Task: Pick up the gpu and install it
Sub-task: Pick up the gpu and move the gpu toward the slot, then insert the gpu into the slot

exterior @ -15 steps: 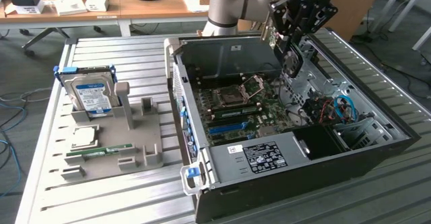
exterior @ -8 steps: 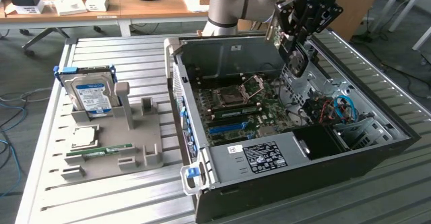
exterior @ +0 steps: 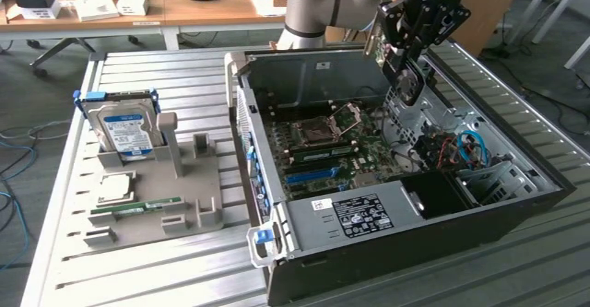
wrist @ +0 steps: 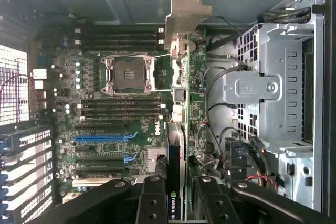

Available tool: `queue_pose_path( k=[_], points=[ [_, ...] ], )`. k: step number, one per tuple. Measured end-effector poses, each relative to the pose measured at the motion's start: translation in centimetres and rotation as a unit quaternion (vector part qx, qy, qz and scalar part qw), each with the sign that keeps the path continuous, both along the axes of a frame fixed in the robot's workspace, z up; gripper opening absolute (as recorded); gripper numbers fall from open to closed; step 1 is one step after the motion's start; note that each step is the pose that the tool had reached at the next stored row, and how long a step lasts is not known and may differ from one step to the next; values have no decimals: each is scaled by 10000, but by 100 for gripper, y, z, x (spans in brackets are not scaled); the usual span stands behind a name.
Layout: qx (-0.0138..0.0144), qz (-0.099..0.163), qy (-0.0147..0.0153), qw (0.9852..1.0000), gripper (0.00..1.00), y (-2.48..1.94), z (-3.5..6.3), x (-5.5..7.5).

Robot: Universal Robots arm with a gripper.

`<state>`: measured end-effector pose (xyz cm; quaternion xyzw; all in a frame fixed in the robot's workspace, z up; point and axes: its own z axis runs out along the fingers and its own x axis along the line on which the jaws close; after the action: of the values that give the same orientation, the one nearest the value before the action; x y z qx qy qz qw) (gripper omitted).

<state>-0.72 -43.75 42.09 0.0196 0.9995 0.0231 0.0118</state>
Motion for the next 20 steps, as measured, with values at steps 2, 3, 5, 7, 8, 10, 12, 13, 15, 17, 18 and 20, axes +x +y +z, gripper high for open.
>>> queue_pose_path(
  k=[2,3,5,7,8,10,12,13,15,17,18,20],
  points=[
    [0,0,0,10000,26,0,0,0],
    [0,1,0,10000,26,0,0,0],
    [0,1,0,10000,26,0,0,0],
    [0,1,0,10000,26,0,0,0],
    [0,1,0,10000,26,0,0,0],
    [0,1,0,10000,26,0,0,0],
    [0,1,0,10000,26,0,0,0],
    [0,4,0,10000,26,0,0,0],
    [0,33,0,10000,26,0,0,0],
    [-1,94,0,10000,26,0,0,0],
    [-3,136,0,9999,26,0,0,0],
    [-17,229,1,9997,26,0,-1,0]
  ],
)
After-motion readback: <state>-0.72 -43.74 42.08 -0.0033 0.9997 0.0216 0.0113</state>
